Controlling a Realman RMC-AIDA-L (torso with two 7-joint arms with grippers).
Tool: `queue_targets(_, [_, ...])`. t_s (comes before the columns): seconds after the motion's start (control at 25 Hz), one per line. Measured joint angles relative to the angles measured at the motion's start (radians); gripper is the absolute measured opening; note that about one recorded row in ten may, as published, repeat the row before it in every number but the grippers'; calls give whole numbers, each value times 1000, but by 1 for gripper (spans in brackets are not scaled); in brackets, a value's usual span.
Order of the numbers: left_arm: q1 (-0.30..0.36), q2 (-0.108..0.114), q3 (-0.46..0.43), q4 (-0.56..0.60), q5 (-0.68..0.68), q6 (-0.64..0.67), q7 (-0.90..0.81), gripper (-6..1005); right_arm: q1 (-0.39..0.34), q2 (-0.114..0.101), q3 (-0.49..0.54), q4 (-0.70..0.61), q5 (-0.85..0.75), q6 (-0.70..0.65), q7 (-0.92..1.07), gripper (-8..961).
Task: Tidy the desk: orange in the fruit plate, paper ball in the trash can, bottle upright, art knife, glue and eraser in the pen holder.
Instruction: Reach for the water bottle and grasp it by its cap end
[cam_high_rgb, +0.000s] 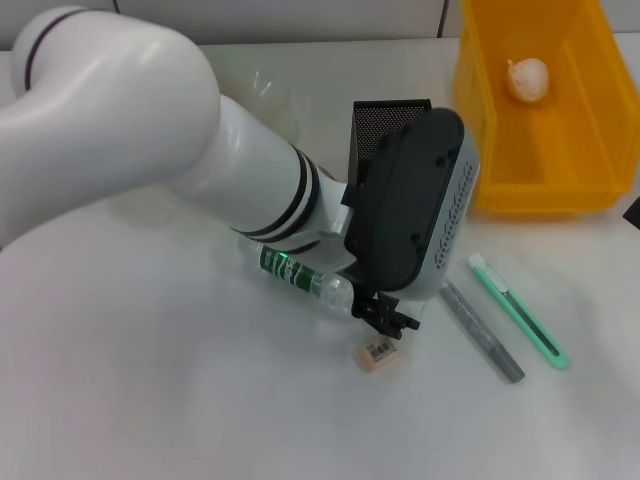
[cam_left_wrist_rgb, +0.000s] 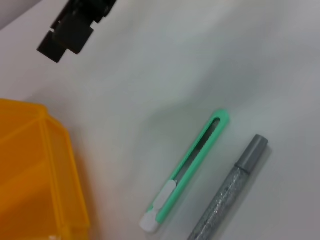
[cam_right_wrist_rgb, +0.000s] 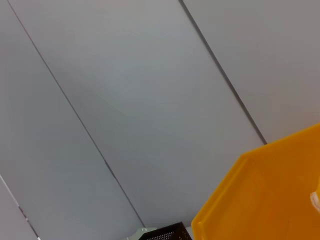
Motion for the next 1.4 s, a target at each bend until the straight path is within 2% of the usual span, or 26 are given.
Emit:
queue_targets(0.64, [4, 0, 53, -15, 21, -13, -1, 784, 6, 1, -5, 13, 0, 10, -4, 710])
queue_targets(1.28, [3, 0, 57, -18, 18, -24, -1, 784, 18, 1, -5, 24, -2, 14, -5, 710])
queue_targets(1.4, [6, 0, 61, -18, 16, -33, -1, 728, 19, 1, -5, 24, -2, 14, -5, 710])
